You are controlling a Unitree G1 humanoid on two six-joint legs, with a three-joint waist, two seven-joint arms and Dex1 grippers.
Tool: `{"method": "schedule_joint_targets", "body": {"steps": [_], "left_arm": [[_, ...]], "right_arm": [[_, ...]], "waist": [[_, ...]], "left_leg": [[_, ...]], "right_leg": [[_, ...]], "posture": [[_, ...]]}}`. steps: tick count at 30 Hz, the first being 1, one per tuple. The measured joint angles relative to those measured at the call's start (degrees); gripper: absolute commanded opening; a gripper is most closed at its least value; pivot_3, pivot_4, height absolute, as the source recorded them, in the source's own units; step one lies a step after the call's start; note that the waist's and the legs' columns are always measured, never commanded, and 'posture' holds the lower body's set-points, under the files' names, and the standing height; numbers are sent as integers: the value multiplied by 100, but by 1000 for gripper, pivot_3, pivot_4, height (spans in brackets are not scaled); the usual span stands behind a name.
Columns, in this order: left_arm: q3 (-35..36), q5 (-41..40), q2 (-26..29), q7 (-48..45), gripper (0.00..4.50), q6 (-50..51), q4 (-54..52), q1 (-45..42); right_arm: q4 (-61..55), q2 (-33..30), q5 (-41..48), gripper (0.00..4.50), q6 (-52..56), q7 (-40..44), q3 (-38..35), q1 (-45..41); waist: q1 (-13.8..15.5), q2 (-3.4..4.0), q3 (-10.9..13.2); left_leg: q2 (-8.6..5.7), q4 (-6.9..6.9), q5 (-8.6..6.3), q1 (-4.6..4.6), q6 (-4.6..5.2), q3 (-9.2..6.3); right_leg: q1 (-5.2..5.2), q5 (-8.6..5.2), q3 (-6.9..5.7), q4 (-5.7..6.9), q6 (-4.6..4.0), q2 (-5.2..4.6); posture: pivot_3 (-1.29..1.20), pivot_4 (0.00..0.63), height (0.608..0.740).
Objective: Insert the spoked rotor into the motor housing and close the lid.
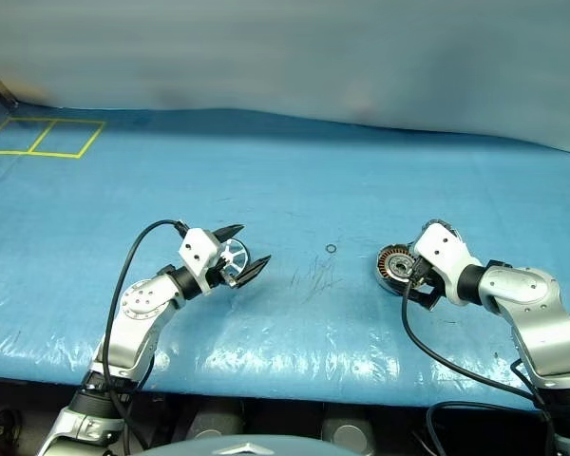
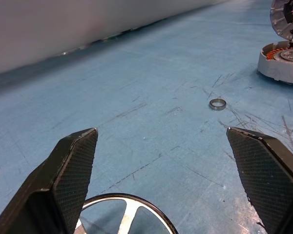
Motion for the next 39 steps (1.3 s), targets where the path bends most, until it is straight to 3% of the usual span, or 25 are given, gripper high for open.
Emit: {"method": "schedule_joint_targets", "body": {"steps": [26,31,32,36,39], "left_arm": [[0,25,0,94,4500,-68,4,27],[0,62,-1,96,4500,-68,4,28],[0,64,0,97,4500,-68,4,28],[4,88,6,111,4500,-68,4,35],[4,107,6,128,4500,-68,6,37]], "right_arm": [[399,107,-381,4470,133,-46,642,-28],[401,67,-560,2942,116,-21,766,-118],[409,64,-605,2942,112,-26,774,-131],[374,11,-760,1996,97,7,875,-170],[304,10,-892,1976,51,-2,988,-177]], "waist": [[3,-1,-1],[4,-2,-2],[4,-2,-2],[19,-11,-6],[-8,-27,-16]], "left_leg": [[0,3,0,5,0,-1],[0,6,0,7,0,-1],[0,6,0,7,0,-1],[0,3,0,8,-1,-3],[1,8,-1,13,-1,-3]], "right_leg": [[6,1,-1,1,1,0],[10,1,-2,1,1,0],[10,1,-2,1,1,0],[11,0,-3,-1,1,0],[17,1,-4,0,1,0]], "posture": [[0,150,740],[0,150,740],[0,150,740],[0,150,740],[0,150,740]]}}
